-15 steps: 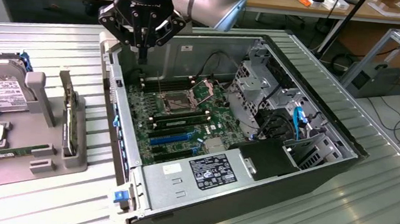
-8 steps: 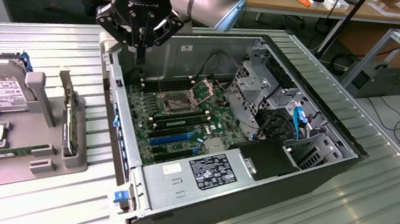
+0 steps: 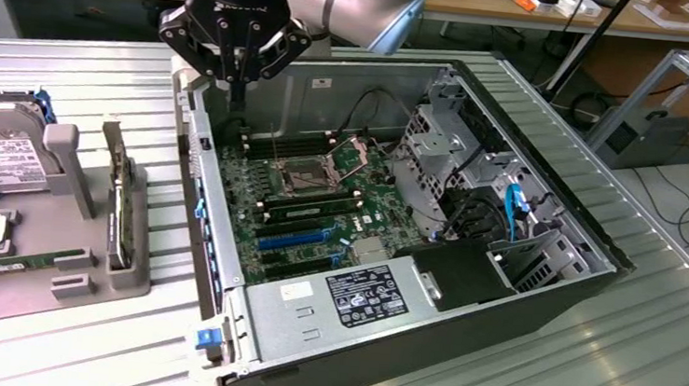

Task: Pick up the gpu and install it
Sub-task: 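Reach for the gpu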

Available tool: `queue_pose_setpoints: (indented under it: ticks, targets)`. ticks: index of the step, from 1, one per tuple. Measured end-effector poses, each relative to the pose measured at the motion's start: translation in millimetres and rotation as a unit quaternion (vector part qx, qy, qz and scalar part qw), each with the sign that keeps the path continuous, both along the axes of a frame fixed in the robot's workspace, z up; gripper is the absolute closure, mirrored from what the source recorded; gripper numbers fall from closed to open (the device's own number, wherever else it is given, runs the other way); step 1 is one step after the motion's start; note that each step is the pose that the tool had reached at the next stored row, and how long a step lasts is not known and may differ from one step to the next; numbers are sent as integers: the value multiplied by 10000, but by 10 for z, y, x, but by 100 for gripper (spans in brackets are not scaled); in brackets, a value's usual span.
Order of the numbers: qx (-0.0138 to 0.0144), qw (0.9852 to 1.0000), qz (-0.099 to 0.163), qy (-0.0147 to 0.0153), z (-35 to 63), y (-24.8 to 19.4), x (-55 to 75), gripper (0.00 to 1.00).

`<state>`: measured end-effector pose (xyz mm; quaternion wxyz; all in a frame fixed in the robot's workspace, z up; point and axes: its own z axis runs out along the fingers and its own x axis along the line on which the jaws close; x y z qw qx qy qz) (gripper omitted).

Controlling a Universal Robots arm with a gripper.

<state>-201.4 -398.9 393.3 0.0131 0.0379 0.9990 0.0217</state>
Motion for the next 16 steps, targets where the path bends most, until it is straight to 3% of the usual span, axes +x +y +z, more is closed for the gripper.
queue_pose_setpoints:
  ticks: [16]
  targets:
    - [0, 10000, 0, 0, 0, 0, -110, 89]
